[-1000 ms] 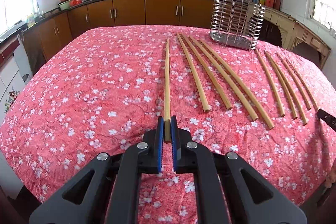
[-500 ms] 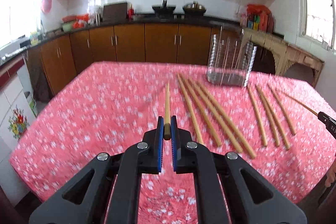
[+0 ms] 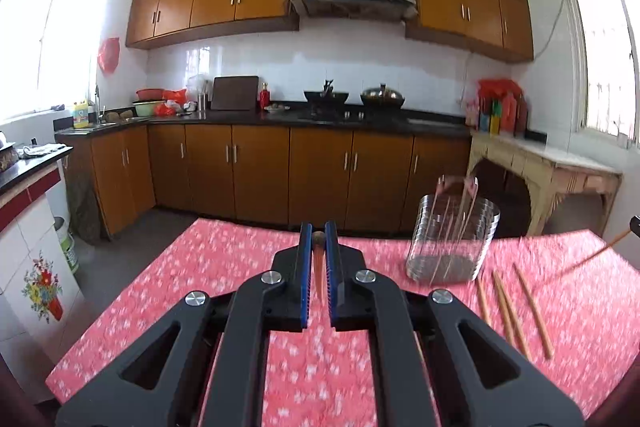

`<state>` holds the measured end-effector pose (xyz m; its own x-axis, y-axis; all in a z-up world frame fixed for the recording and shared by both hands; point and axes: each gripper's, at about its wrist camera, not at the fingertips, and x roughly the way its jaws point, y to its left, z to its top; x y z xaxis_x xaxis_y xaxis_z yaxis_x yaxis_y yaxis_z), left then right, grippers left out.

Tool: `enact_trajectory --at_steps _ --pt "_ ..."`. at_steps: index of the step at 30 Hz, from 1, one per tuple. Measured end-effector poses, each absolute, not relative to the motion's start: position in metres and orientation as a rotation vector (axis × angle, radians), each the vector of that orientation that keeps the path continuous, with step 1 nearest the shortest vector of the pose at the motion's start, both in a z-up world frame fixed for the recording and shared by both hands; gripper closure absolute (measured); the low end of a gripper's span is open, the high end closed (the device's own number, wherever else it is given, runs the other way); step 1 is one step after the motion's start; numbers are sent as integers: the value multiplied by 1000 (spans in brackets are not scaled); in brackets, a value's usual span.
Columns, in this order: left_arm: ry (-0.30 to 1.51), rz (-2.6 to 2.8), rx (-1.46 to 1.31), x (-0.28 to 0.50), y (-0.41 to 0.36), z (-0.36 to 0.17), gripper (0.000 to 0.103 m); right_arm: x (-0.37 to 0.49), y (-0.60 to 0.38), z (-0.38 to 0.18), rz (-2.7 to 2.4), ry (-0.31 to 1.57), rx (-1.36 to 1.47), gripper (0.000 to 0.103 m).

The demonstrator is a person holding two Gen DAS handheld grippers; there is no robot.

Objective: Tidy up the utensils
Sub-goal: 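Lift both held chopsticks and carry them over the wire basket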

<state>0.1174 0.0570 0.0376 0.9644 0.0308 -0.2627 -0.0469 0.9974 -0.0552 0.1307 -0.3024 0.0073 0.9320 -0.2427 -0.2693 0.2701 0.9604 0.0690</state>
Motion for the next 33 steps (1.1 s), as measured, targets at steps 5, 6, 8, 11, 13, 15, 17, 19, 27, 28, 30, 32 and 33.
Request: enact_trajectory --at_steps 5,6,8,11,13,15,17,19,27,28,30,32,33 --pt "250 23 -111 136 66 60 97 140 -306 33 -256 197 97 96" --pt "245 28 -110 139 67 64 97 142 -307 38 -252 192 100 96" --pt "236 30 -104 139 67 68 97 145 -308 44 -248 183 106 96" --pt "223 32 -92 140 65 74 97 148 -309 51 -243 173 107 96" --pt "219 26 -92 140 64 77 97 151 -308 56 -233 171 111 96" --pt "216 14 -93 140 62 80 97 153 -308 60 -220 167 117 96" --pt "208 1 -85 141 57 88 97 156 -306 65 -204 160 122 96" --pt "197 -19 -81 144 54 98 97 159 -302 75 -181 149 126 96" --pt "147 -101 -113 165 39 155 97 173 -290 123 -104 69 144 96" --pt "141 -106 -113 168 36 159 97 175 -289 129 -92 61 150 96" --pt "128 -110 -109 175 30 170 97 184 -286 143 -72 44 159 96" --pt "127 -130 -125 186 23 181 97 196 -282 157 -54 31 168 96" --pt "129 -141 -139 194 19 187 97 201 -280 161 -44 27 174 96"
